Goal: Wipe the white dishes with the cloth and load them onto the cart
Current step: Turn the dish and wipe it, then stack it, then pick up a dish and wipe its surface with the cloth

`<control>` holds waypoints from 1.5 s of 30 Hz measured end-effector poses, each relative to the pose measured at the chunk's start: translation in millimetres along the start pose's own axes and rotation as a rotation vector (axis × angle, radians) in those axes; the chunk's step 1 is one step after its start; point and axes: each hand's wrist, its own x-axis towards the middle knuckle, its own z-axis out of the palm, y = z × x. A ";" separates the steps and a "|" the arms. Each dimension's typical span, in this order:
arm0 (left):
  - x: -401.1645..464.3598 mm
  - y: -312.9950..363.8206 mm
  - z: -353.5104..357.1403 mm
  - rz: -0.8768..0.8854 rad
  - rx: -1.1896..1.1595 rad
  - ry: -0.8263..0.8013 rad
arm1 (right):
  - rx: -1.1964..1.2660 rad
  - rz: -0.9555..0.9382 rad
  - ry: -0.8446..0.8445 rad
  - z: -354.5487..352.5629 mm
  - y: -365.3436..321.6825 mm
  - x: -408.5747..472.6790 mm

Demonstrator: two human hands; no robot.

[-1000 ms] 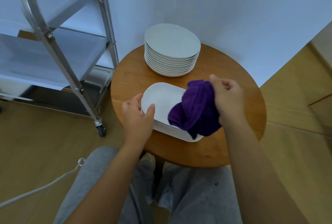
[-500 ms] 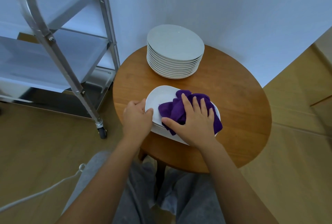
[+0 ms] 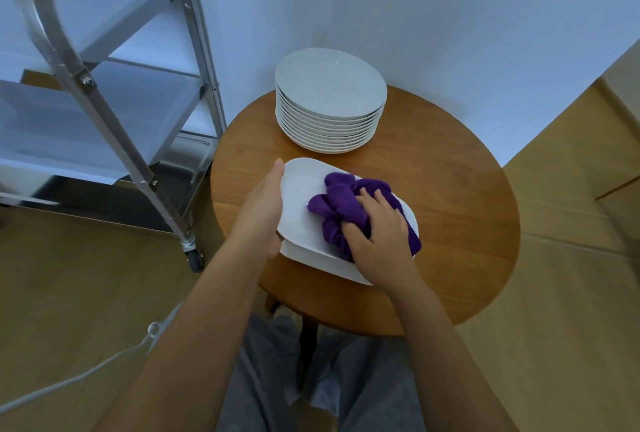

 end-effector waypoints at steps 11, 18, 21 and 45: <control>-9.3 -13.1 -13.8 0.040 -0.306 -0.169 | -0.099 -0.311 -0.262 35.9 -57.5 7.1; -3.5 3.2 -23.7 0.137 -0.266 -0.230 | -0.338 -0.530 -0.199 18.0 -63.6 41.8; -9.5 4.0 -16.1 0.174 -0.210 -0.242 | -0.464 -0.506 -0.152 -2.2 -66.5 58.4; -40.4 5.5 -7.9 0.187 -0.143 -0.117 | 0.552 0.223 -0.301 -107.6 4.2 18.6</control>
